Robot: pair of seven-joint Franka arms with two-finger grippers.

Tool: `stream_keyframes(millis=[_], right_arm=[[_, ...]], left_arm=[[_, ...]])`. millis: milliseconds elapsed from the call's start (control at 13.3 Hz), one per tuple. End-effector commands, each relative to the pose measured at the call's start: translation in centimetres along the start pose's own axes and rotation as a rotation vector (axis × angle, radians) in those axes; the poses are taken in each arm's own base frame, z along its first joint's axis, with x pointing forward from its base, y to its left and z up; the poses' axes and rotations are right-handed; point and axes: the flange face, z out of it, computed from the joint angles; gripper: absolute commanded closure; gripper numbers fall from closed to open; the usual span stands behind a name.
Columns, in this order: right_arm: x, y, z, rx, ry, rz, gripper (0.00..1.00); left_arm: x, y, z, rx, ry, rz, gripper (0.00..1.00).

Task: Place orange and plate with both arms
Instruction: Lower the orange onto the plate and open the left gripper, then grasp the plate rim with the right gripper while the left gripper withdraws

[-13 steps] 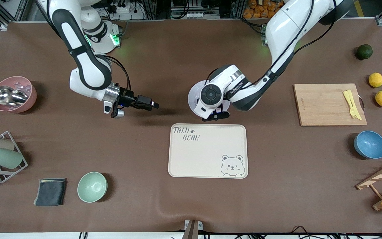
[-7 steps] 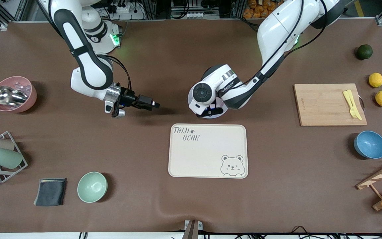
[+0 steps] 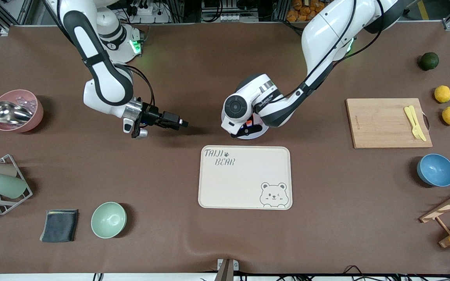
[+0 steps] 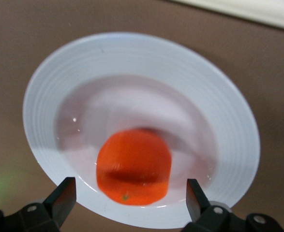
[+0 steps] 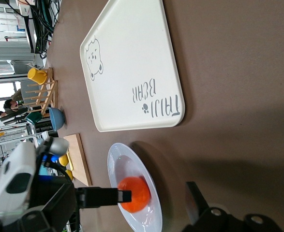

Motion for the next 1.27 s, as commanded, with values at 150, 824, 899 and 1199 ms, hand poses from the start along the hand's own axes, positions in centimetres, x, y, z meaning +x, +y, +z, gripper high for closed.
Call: stream_keyframes(millis=[150,824,899,1199], right_arm=[[-1.9,0.5,2.8,0.015,0.061,-0.026,0.0],[-5.7,1.1,10.1,0.026,0.114,-0.027,0.05],[-5.5,1.2,10.6,0.034,0.127,-0.036,0.05],[-6.0,1.6,13.3,0.041,0.125,-0.02,0.06]], left_arm=[[3.6,-6.6,-14.2,-0.079,0.129,-0.067,0.0],[11.9,-27.5,-28.0,-0.153,0.331,0.014,0.0],[12.3,-29.1,-28.8,-0.152,0.344,0.017,0.0],[13.1,-31.8,-29.5,-0.151,0.358,0.022,0.0]])
